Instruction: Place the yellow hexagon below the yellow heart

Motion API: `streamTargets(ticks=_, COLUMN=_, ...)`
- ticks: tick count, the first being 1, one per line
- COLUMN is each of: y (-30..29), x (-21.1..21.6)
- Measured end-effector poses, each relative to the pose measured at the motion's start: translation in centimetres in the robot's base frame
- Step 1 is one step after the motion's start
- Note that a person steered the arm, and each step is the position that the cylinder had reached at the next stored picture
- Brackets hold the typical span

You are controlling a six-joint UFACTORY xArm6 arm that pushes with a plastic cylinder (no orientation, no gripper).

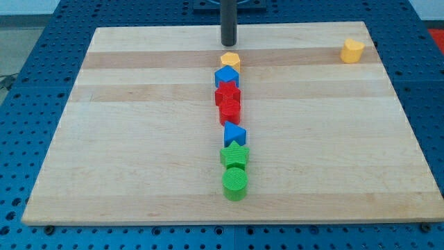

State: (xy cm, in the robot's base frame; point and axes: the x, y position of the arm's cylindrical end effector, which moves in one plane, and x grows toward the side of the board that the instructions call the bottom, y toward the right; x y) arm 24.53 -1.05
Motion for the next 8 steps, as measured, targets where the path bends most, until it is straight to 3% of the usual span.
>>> streamTargets(ticks=3, y=-2.4, x=8.2)
streamTargets(ticks=5, y=-2.8, x=10.1)
streamTargets(ticks=8, y=7.3, x=6.7)
